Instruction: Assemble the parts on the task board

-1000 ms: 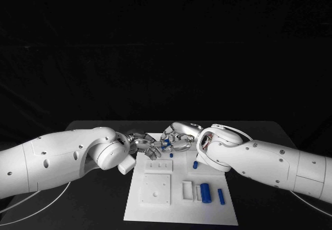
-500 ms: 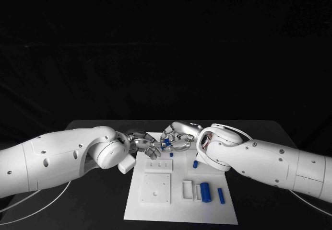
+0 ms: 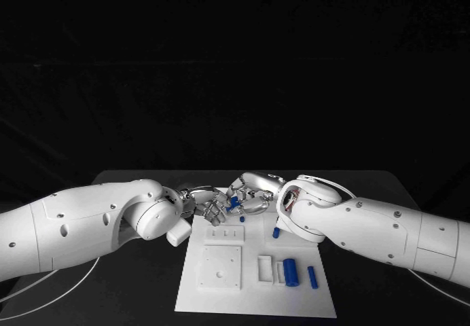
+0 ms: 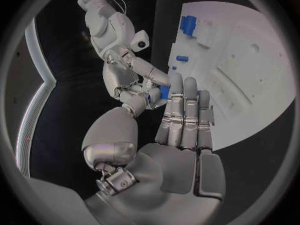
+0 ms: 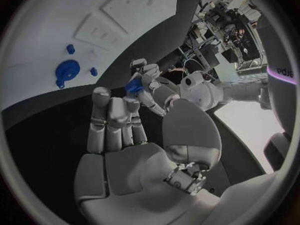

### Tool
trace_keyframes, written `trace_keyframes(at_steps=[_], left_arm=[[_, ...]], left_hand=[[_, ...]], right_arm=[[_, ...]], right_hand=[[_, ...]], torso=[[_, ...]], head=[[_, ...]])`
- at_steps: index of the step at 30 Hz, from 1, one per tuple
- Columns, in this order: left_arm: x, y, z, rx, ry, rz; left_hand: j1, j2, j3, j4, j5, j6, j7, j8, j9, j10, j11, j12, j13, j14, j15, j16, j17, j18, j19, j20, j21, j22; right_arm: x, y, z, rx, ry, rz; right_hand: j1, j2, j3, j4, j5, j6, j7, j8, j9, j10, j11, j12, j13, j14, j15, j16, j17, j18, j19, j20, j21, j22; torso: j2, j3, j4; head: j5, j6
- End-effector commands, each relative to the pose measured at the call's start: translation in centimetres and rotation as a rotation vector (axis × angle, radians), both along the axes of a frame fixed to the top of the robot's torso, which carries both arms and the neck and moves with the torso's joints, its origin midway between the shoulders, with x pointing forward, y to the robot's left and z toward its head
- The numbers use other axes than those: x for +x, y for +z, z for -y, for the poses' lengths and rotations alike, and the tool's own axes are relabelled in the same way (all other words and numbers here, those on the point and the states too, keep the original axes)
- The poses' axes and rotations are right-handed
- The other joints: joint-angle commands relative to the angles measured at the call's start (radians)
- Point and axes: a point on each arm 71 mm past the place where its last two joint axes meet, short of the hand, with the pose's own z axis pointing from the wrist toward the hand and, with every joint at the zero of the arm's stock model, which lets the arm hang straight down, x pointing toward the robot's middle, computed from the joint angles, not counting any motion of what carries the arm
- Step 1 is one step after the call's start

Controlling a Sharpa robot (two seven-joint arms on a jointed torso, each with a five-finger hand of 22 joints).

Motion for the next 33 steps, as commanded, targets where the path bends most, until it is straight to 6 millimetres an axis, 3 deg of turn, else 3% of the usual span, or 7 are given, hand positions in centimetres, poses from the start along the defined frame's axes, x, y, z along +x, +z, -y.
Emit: trace_keyframes(at_steps=[1,10,18,23,25,29,33], left_arm=[[-0.1,0.9,1.0,-0.057,-0.047,0.038],[-0.2,1.0,1.2,-0.049,-0.070,0.052],[-0.1,1.1,1.3,-0.036,-0.070,0.084],[0.0,1.2,1.3,-0.020,-0.063,0.109],[0.1,1.2,1.2,-0.004,-0.057,0.118],[0.3,1.1,0.8,0.041,-0.038,0.127],[0.4,1.0,0.6,0.067,-0.029,0.129]], left_hand=[[-0.013,-0.004,0.004,0.003,-0.006,0.067,-0.058,0.006,0.004,0.012,-0.017,0.007,0.003,0.010,-0.002,0.008,0.001,-0.007,0.008,-0.030,0.005,0.001],[0.014,-0.039,0.016,0.014,-0.016,0.071,-0.061,0.007,0.013,0.012,-0.020,0.017,0.007,0.015,-0.007,0.014,0.001,-0.007,0.016,-0.039,0.014,0.003],[0.090,-0.084,0.014,0.039,-0.144,0.072,-0.062,0.007,0.024,0.012,-0.021,0.024,0.009,0.018,-0.008,0.018,-0.002,-0.007,0.017,-0.042,0.022,0.004],[0.093,-0.081,0.009,0.051,-0.147,0.079,-0.065,0.010,0.028,0.019,-0.024,0.030,0.011,0.025,-0.011,0.022,-0.002,-0.007,0.022,-0.043,0.024,0.003],[0.091,-0.078,0.006,0.055,-0.144,0.084,-0.067,0.012,0.030,0.025,-0.027,0.034,0.013,0.029,-0.013,0.025,-0.001,-0.007,0.025,-0.045,0.026,0.003],[0.077,-0.068,-0.003,0.051,-0.114,0.105,-0.077,0.024,0.043,0.045,-0.038,0.049,0.024,0.049,-0.022,0.037,0.004,-0.007,0.038,-0.054,0.032,0.002],[0.067,-0.064,-0.005,0.043,-0.102,0.114,-0.082,0.029,0.053,0.055,-0.045,0.058,0.032,0.058,-0.026,0.042,0.009,-0.007,0.043,-0.059,0.036,0.002]], right_arm=[[-0.4,-0.7,-0.4,-0.026,0.024,-0.023],[-0.3,-0.7,-0.3,-0.026,0.018,-0.022],[-0.3,-0.8,-0.3,-0.025,0.017,-0.021],[-0.1,-0.7,-0.1,0.018,-0.002,-0.033],[-0.1,-0.7,0.0,0.029,-0.001,-0.042],[0.0,-0.7,0.4,0.044,-0.012,-0.048],[0.1,-0.7,1.1,0.058,-0.028,-0.046]], right_hand=[[0.002,0.011,-0.003,0.001,0.004,0.033,0.025,0.000,-0.001,0.002,-0.002,-0.005,-0.001,-0.001,-0.008,-0.005,0.000,0.021,0.002,-0.006,0.001,0.016],[0.001,0.011,-0.004,0.001,0.003,0.032,0.025,-0.001,0.000,0.001,-0.002,-0.006,-0.001,-0.002,-0.007,-0.007,-0.002,0.021,0.002,-0.005,0.001,0.015],[0.000,0.011,-0.005,0.002,0.003,0.032,0.025,-0.001,0.000,0.001,-0.002,-0.006,-0.001,-0.003,-0.007,-0.008,-0.002,0.021,0.002,-0.005,0.000,0.015],[-0.011,0.003,-0.011,0.004,0.026,0.022,0.028,-0.007,-0.001,-0.005,0.001,-0.011,-0.002,-0.010,-0.004,-0.019,-0.009,0.021,-0.003,-0.003,-0.004,0.014],[-0.026,-0.011,-0.023,0.000,0.085,-0.027,0.043,-0.034,-0.010,-0.032,0.015,-0.030,-0.009,-0.032,0.008,-0.041,-0.018,0.020,-0.028,0.005,-0.023,0.009],[-0.038,-0.041,-0.063,-0.004,0.143,-0.185,0.108,-0.117,-0.042,-0.135,0.076,-0.089,-0.036,-0.125,0.062,-0.132,-0.059,0.001,-0.134,0.043,-0.099,-0.010],[-0.036,-0.055,-0.112,-0.004,0.159,-0.225,0.122,-0.135,-0.050,-0.170,0.093,-0.092,-0.044,-0.151,0.084,-0.153,-0.073,-0.004,-0.166,0.060,-0.121,-0.010]], torso=[[0.000,0.0002,0.0000],[0.001,0.0001,-0.0007],[0.000,0.0004,0.0004],[0.000,0.0002,-0.0001],[0.000,0.0000,-0.0006],[0.000,-0.0003,-0.0005],[-0.001,0.0002,0.0004]], head=[[0.000,0.000],[0.000,-0.001],[-0.002,-0.001],[-0.001,-0.002],[-0.001,-0.002],[-0.001,-0.003],[-0.002,0.000]])
